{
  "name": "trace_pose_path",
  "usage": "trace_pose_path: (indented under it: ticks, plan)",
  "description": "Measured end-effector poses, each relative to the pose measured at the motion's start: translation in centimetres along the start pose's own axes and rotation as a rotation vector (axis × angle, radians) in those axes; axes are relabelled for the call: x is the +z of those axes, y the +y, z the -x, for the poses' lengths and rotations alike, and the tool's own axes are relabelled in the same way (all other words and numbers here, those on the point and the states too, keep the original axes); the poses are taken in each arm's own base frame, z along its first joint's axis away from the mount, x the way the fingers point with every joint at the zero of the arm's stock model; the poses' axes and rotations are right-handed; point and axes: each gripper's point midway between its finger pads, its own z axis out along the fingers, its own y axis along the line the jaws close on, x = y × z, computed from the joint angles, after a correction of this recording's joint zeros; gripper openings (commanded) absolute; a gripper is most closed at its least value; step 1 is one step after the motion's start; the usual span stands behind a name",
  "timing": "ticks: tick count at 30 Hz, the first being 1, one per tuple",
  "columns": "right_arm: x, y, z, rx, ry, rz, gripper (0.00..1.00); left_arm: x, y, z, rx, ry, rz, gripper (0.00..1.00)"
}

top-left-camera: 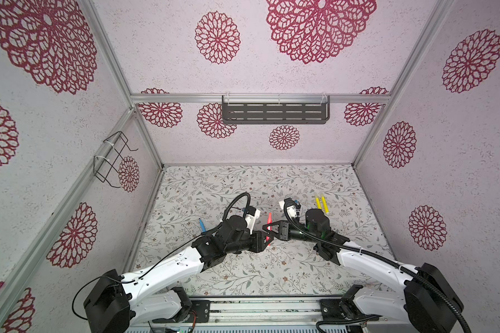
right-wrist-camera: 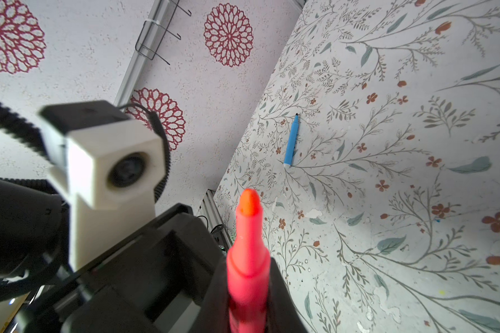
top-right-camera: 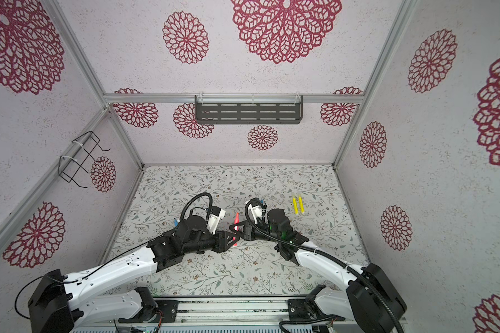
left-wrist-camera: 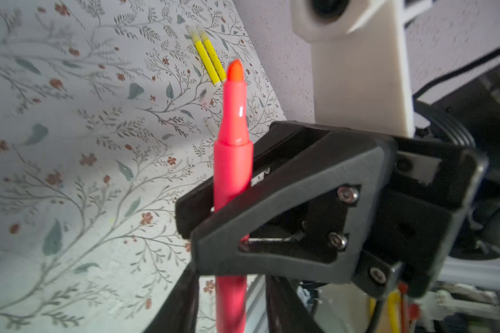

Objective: Insert the pens into the pen caps

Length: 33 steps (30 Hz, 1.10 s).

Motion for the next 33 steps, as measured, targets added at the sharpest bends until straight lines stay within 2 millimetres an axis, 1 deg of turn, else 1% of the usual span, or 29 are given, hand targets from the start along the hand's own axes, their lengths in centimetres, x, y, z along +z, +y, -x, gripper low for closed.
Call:
trace_pose_path:
  ticks: [6, 11, 16, 18, 21, 22, 25, 26, 28, 29, 30, 31, 33]
  plan:
    - [-0.7, 1.2, 0.5, -0.021, -0.024, 0.022, 0.03, 0.8, -0.8, -0.5, -0.008, 0.037, -0.057, 0.58]
    - [-0.8, 1.5, 0.5, -0.027, -0.029, 0.031, 0.02, 1.1, -1.6, -0.4, -0.005, 0.036, -0.1, 0.52]
    - [-0.9, 1.1, 0.3, -0.026, -0.033, 0.027, 0.02, 1.1, -2.0, -0.4, -0.004, 0.041, -0.12, 0.4]
    - [-1.0, 1.0, 0.1, -0.025, -0.036, 0.024, 0.02, 1.1, -1.9, -0.5, -0.004, 0.043, -0.119, 0.36]
    - [-1.1, 0.8, -0.1, -0.024, -0.039, 0.019, 0.02, 1.1, -1.7, -0.6, -0.007, 0.037, -0.117, 0.27]
    - [-1.2, 0.8, -0.2, -0.024, -0.039, 0.02, 0.02, 1.0, -1.6, -0.6, -0.009, 0.035, -0.115, 0.23]
    - [-1.2, 0.9, -0.2, -0.02, -0.041, 0.021, 0.04, 0.8, -1.2, -0.6, -0.007, 0.02, -0.115, 0.04]
    - [-1.2, 0.9, -0.2, -0.02, -0.04, 0.021, 0.05, 0.7, -1.2, -0.5, -0.011, 0.014, -0.117, 0.0]
    - [-1.2, 1.0, -0.3, -0.022, -0.039, 0.023, 0.07, 0.4, -1.0, -0.6, -0.017, 0.007, -0.118, 0.0]
    - [-1.2, 1.0, -0.3, -0.022, -0.039, 0.025, 0.1, 0.3, -1.0, -0.6, -0.016, 0.003, -0.121, 0.0]
    - [-1.1, 1.1, -0.4, -0.023, -0.037, 0.027, 0.14, 0.3, -1.0, -0.6, -0.016, 0.0, -0.124, 0.0]
    - [-1.1, 1.2, -0.4, -0.025, -0.038, 0.029, 0.22, 0.2, -1.0, -0.6, -0.015, -0.002, -0.127, 0.0]
    - [-1.2, 1.4, -0.3, -0.027, -0.043, 0.034, 0.45, 0.0, -1.1, -0.5, -0.014, -0.013, -0.132, 0.0]
